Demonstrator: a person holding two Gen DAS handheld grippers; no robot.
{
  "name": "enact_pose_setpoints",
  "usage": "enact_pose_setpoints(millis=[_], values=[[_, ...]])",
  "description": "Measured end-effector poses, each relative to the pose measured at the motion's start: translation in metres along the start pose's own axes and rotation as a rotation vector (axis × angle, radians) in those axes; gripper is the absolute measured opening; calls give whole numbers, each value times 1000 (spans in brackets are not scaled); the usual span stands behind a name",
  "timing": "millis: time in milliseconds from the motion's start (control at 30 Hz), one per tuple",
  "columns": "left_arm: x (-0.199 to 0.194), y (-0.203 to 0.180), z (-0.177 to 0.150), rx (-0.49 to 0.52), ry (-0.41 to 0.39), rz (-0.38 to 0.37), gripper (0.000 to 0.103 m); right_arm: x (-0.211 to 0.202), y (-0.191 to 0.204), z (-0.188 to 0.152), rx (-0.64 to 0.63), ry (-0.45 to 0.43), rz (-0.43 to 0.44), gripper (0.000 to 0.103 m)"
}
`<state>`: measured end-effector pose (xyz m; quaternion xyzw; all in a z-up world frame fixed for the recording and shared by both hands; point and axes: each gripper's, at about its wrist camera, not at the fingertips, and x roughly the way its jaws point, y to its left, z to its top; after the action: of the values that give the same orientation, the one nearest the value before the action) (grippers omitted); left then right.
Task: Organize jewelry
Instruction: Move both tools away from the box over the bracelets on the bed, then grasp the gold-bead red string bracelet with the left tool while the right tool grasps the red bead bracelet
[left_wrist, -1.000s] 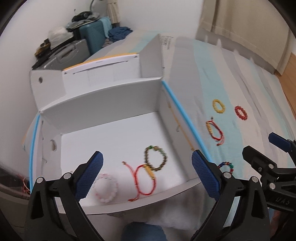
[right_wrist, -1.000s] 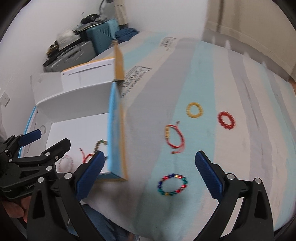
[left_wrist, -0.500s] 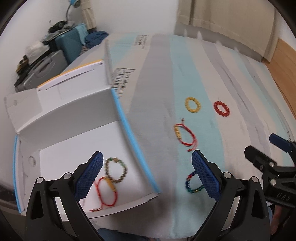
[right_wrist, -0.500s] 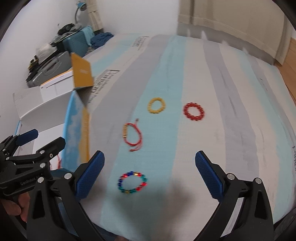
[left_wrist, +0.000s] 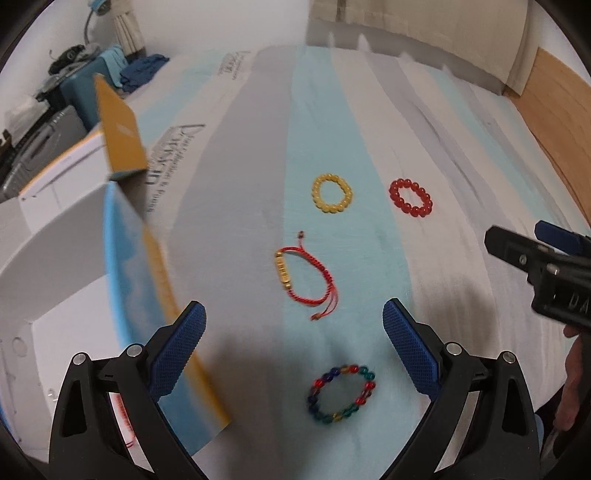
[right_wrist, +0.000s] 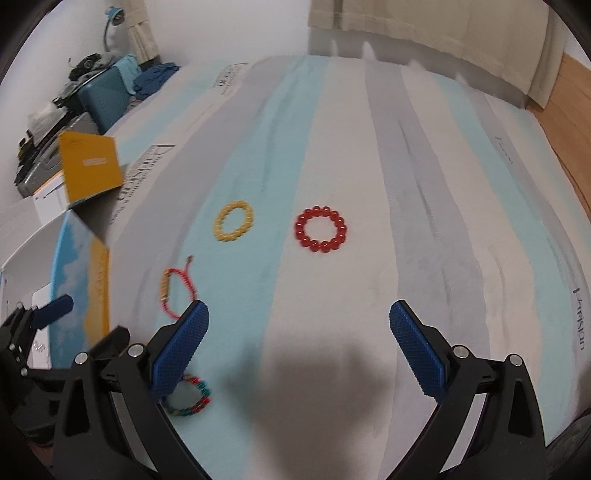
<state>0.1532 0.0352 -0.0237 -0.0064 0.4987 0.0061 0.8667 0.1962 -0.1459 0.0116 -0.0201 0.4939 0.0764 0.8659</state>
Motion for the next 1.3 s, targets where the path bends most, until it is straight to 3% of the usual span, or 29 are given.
enact_pose_setpoints(millis=[367,667,867,1100,1167,1300], values=[[70,-5,14,0,68,-14,95,76,-26,34,2,64,-21,94],[101,6,22,0,109,-18,94,125,-26,51,-2,115,-21,94],[124,8,22,-1,146,-27,87,153,-24,64,3,138,-23,94],[128,5,19,15,130,-5,82,178,-24,69,12,169,-31,94],[127,6,18,11,124,1,78,183,-24,68,14,174,-25,91],[122,5,14,12,118,8,66,191,-25,65,23,190,-22,74]])
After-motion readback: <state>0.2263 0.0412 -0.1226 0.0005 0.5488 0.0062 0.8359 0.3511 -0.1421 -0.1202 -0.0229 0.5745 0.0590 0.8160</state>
